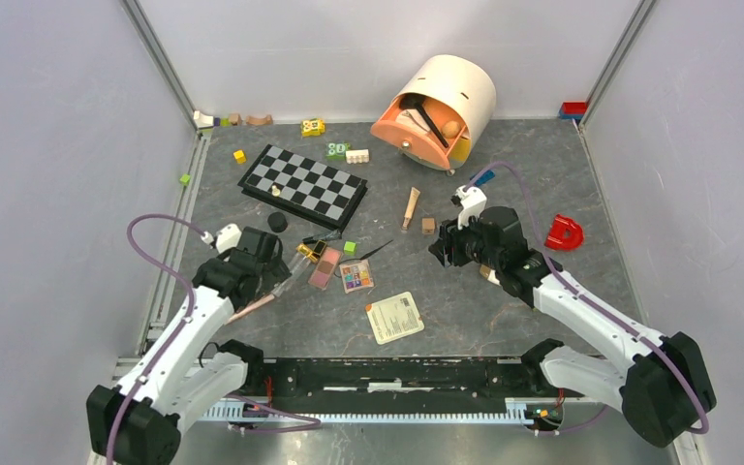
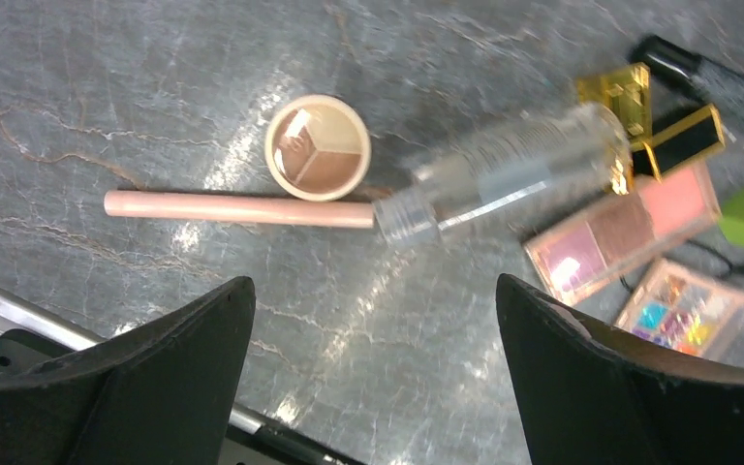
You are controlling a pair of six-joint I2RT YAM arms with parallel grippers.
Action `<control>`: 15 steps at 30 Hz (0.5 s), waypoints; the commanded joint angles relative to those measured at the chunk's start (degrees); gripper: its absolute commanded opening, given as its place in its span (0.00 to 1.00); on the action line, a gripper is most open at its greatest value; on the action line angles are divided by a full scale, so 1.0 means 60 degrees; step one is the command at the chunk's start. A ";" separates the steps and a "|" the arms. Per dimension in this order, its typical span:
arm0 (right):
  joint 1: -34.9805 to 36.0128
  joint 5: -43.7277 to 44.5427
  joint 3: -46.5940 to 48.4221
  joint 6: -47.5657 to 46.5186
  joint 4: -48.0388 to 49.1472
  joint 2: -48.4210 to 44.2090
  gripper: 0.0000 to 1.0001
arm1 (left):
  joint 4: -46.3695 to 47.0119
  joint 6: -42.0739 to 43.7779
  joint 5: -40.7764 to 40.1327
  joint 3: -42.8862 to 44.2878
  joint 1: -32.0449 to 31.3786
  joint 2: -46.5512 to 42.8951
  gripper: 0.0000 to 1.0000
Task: Organize the makeup
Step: Pick up the makeup tool from the center of the board.
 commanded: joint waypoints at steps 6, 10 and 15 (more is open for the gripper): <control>0.0033 -0.0567 0.0154 -0.0088 0.0019 0.0004 0.55 | 0.2533 0.1130 0.0185 -0.0589 0.1993 0.1138 1.00; 0.0033 -0.0579 0.0227 -0.0145 -0.0123 -0.0047 0.56 | 0.2971 0.1471 -0.0108 -0.0494 0.2073 0.1694 1.00; 0.0032 -0.0539 0.0274 -0.0133 -0.0186 -0.0047 0.56 | 0.3218 0.0919 -0.0153 -0.0950 0.2146 0.1875 1.00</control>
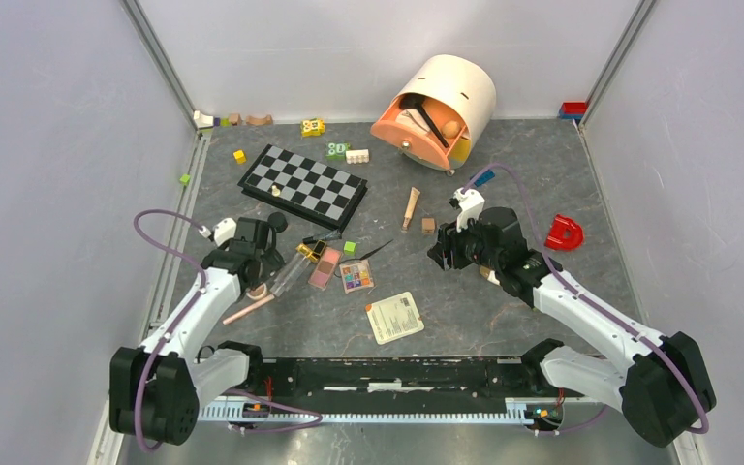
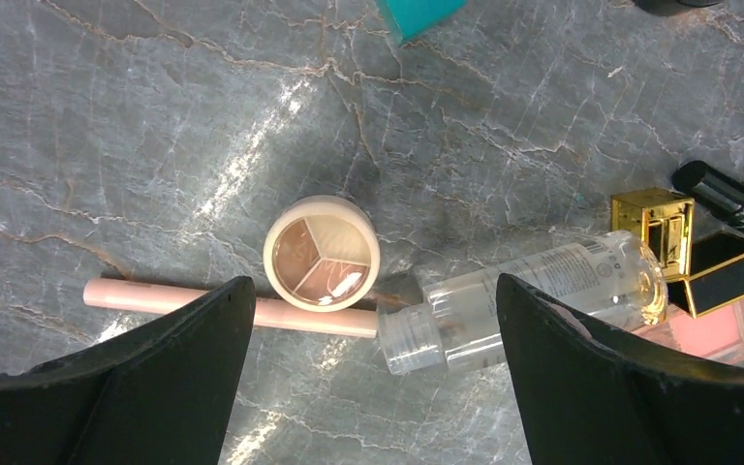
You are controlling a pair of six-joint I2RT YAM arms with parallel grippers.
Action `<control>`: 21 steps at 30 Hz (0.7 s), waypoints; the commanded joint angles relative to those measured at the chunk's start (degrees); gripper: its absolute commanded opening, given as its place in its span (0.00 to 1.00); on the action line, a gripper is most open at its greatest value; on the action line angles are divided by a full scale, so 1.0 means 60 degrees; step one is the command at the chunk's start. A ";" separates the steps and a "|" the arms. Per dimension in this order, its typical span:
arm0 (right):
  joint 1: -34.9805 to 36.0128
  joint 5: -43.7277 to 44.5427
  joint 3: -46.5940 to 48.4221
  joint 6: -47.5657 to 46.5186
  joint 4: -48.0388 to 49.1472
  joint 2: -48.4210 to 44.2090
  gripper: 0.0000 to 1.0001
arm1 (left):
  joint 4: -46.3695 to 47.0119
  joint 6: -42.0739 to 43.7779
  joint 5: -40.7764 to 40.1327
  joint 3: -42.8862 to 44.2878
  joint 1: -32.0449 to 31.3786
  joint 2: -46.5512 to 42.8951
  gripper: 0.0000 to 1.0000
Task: Organize the makeup
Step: Pick up the makeup tool from the center of the board.
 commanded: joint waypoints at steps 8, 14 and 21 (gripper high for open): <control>0.0032 -0.0279 0.0305 -0.0004 0.0108 0.0040 0.57 | -0.0889 -0.1567 -0.0881 -0.0129 0.0264 0.0066 1.00; 0.0032 -0.0279 0.0233 0.0118 0.0179 0.0038 0.57 | -0.3464 -0.4490 -0.1030 0.0303 0.0264 -0.0067 1.00; 0.0025 -0.0363 0.0325 0.0102 0.0123 0.0121 0.57 | -0.4606 -0.7576 -0.1000 0.0358 0.0264 -0.1434 1.00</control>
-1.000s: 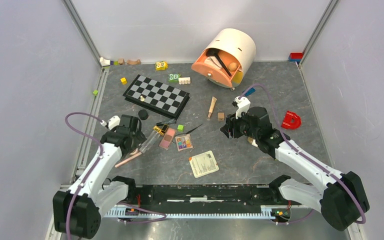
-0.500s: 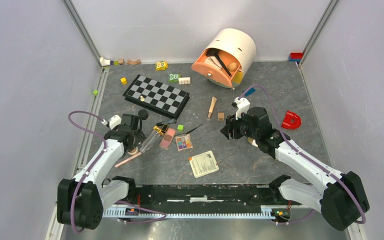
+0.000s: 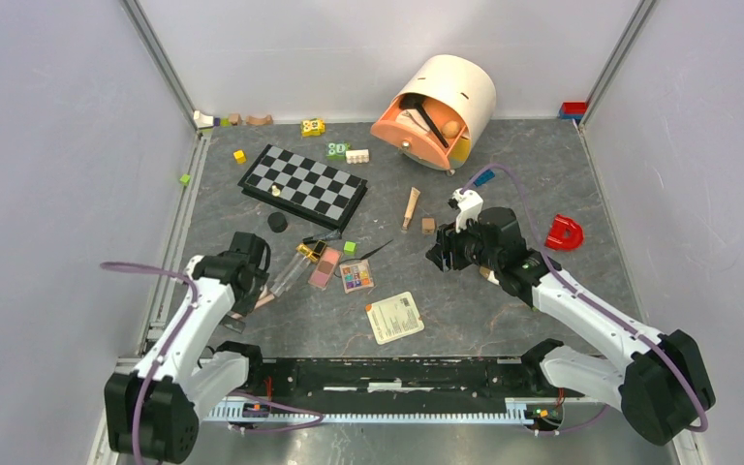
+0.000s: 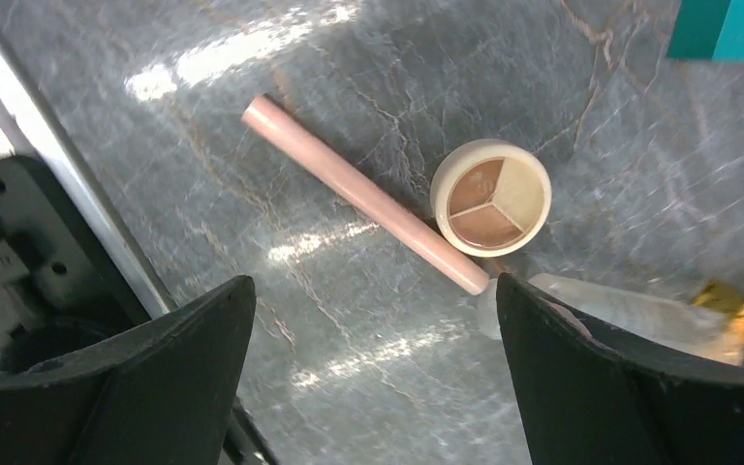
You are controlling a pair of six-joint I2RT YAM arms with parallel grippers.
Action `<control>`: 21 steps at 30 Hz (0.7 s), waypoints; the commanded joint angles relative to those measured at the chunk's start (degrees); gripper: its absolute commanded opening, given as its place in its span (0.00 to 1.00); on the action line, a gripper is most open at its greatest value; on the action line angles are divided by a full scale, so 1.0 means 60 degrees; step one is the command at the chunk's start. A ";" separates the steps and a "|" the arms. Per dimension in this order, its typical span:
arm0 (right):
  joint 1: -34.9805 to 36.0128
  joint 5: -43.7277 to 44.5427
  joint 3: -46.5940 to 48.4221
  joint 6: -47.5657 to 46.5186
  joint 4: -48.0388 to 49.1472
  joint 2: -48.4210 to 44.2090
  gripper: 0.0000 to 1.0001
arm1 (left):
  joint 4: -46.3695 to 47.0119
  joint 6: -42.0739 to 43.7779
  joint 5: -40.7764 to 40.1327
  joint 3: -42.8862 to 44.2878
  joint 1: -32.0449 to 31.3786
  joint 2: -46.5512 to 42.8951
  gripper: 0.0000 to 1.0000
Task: Organize the makeup
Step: Pick up the makeup tool from the center of the board.
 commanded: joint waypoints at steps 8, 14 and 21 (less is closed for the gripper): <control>0.0029 -0.0222 0.0492 0.0042 0.0030 0.0174 0.57 | -0.2270 -0.5428 -0.0762 0.0596 0.0064 -0.1485 1.00; 0.0032 -0.0248 0.0652 -0.0003 -0.0123 0.0206 0.58 | -0.1401 -0.5916 -0.0296 -0.0130 0.0360 -0.1344 0.99; 0.0032 -0.0352 0.0784 -0.0055 -0.0199 0.0290 0.58 | -0.0825 -0.5602 -0.0187 -0.0413 0.1098 -0.1020 0.93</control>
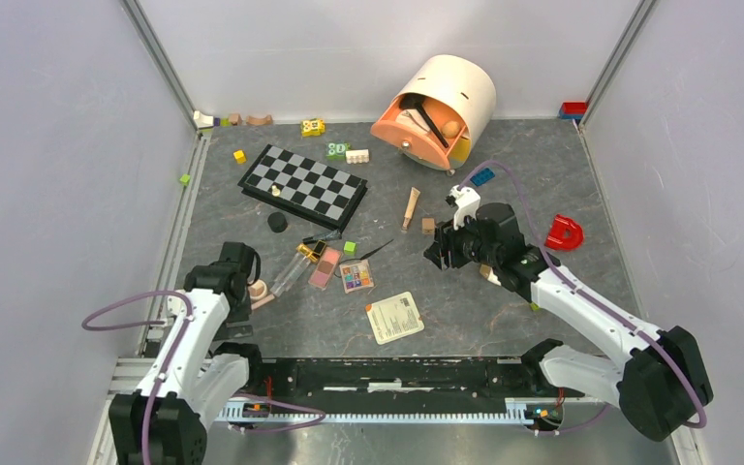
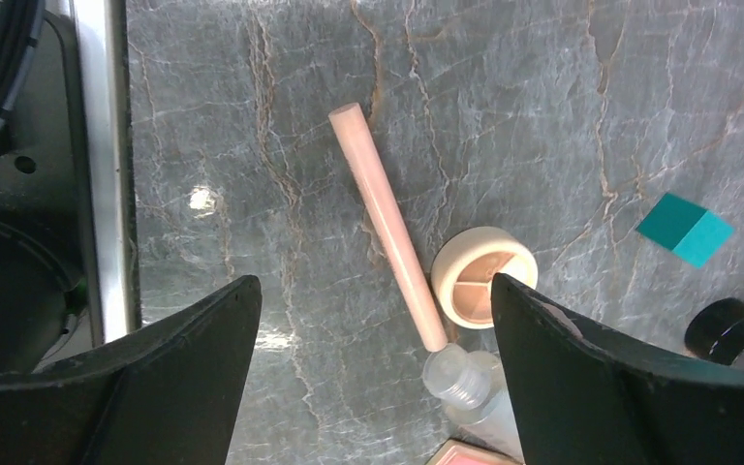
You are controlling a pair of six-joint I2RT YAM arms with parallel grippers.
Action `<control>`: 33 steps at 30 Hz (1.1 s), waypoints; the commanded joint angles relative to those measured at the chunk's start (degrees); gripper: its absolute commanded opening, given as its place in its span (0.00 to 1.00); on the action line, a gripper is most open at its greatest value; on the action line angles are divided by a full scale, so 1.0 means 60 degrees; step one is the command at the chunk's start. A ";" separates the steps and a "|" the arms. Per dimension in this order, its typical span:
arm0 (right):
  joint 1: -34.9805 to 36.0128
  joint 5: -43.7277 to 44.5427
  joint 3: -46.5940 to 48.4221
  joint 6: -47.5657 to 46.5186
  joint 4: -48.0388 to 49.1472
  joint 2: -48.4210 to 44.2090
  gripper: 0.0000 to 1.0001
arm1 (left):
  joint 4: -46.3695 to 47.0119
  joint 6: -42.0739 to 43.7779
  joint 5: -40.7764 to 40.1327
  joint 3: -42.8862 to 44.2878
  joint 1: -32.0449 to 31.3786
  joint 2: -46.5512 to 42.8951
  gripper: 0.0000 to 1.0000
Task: Organize the makeup
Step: Pick up the makeup tool from the center of the board.
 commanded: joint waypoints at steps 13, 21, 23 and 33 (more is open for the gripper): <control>0.0032 -0.0212 0.0453 -0.0010 0.0201 0.0095 0.58 | 0.1582 0.0098 0.0663 -0.0102 0.1230 0.1714 0.86; 0.0033 -0.0252 0.0471 -0.0091 0.0117 -0.0013 0.58 | 0.2316 0.0284 0.0981 -0.0238 0.1535 0.2447 0.83; 0.0033 -0.0202 0.0467 -0.0109 0.0084 -0.0057 0.58 | 0.2398 0.0372 0.0881 -0.0179 0.1621 0.2653 0.82; 0.0029 -0.0040 0.0438 -0.0139 -0.0008 -0.0232 0.58 | 0.3237 0.0930 0.1182 -0.0158 0.1851 0.3578 0.46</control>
